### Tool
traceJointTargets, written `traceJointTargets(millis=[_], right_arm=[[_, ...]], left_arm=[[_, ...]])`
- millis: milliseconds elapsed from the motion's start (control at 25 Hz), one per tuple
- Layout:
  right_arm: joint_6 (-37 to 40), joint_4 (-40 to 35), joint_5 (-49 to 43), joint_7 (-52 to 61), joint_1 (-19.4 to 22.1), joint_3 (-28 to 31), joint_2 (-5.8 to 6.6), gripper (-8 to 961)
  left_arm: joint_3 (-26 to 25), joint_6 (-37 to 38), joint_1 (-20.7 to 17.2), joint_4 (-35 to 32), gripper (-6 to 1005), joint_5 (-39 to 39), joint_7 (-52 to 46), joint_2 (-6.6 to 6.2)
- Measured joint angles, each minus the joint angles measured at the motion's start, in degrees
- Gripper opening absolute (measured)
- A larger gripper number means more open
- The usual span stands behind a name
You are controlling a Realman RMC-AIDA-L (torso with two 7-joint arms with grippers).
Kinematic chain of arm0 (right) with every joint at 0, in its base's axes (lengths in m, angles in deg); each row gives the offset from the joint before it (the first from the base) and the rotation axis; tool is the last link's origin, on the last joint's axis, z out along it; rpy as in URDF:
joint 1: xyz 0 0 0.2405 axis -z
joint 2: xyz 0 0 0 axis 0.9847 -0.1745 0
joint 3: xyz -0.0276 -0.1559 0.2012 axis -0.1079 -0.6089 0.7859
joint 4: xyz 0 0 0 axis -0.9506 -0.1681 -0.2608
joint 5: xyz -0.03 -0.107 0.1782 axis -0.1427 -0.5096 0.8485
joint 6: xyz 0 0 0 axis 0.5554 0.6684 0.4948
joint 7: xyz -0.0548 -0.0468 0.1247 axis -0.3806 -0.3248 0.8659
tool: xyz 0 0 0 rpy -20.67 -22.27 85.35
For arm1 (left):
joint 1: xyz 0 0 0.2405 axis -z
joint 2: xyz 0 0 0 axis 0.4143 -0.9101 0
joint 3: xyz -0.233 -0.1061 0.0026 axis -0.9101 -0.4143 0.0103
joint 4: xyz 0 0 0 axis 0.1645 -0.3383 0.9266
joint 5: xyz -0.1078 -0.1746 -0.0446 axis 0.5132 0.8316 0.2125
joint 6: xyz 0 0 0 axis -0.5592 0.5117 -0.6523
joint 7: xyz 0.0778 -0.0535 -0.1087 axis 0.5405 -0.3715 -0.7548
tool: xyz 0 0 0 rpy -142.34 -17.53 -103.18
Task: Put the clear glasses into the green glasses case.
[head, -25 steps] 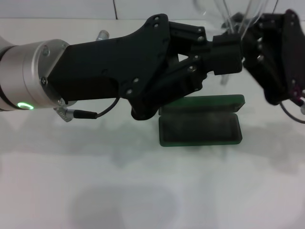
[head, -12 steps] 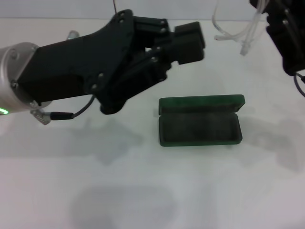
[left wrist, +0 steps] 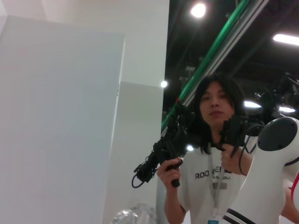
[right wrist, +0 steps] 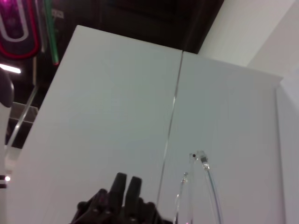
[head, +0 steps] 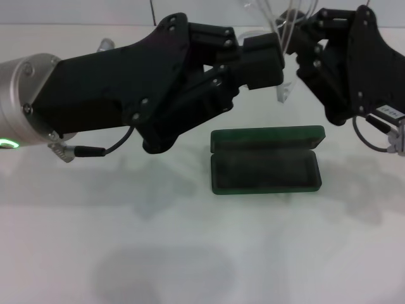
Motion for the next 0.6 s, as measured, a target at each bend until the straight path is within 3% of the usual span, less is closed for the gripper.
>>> traceJointTargets(millis=[600], right_arm=[[0.3,-1.1,0.1,-0.3,-0.5,-3.4,0.00,70]], left_arm=[[-0.5,-0.1,2.3,2.9,88,-0.1,1.5,-0.04]])
